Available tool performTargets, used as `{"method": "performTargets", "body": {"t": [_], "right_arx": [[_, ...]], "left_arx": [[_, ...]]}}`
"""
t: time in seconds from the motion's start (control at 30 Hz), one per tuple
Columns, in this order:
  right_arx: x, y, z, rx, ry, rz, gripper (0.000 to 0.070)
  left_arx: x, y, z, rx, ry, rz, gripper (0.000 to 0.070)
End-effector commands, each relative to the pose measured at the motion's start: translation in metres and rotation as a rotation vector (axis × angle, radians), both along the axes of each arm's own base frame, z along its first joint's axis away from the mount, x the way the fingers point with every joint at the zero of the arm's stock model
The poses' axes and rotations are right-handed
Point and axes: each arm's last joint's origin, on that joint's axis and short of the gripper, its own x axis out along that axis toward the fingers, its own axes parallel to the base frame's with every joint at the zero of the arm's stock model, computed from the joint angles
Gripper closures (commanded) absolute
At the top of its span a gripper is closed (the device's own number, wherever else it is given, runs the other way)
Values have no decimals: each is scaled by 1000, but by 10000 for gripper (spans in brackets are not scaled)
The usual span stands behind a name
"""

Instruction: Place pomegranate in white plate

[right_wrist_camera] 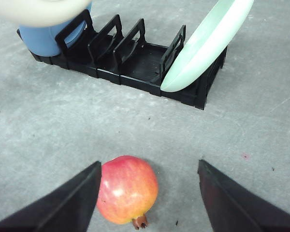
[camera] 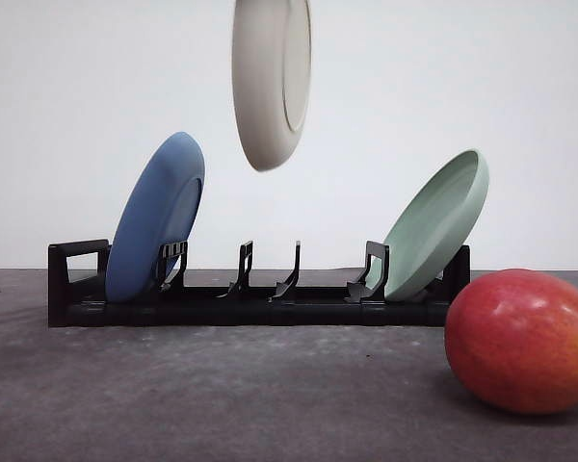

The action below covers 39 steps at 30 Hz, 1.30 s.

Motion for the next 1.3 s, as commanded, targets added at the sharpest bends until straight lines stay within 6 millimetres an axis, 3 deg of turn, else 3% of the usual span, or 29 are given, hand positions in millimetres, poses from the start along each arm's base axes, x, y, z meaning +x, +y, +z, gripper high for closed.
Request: {"method": "performTargets", "body": {"t": [0.0, 0.13, 0.37, 0.47, 0.63, 0.77, 1.0, 1.27], "right_arx": [[0, 0, 5, 6, -21, 5, 298], [0, 0, 5, 6, -22, 5, 298], [0, 0, 5, 6, -21, 5, 298], [0, 0, 5, 6, -21, 5, 298], [0, 0, 5, 6, -22, 5, 298], [0, 0, 5, 6, -22, 5, 298], [0, 0, 5, 6, -22, 5, 298], [0, 0, 5, 6, -22, 5, 298]], "left_arx": [[-9, 0, 6, -21, -10, -30, 697], [-34, 12, -1, -50, -24, -75, 697], [-74, 36, -33, -28, -41, -131, 696], [-88, 43, -48, 58, -51, -183, 697], [-105, 48, -71, 385, -59, -307, 697], [-114, 41, -85, 603, -132, -387, 697], [-122, 7, -114, 954, -320, -483, 697], [-124, -19, -158, 1271, -354, -480, 697]]}}
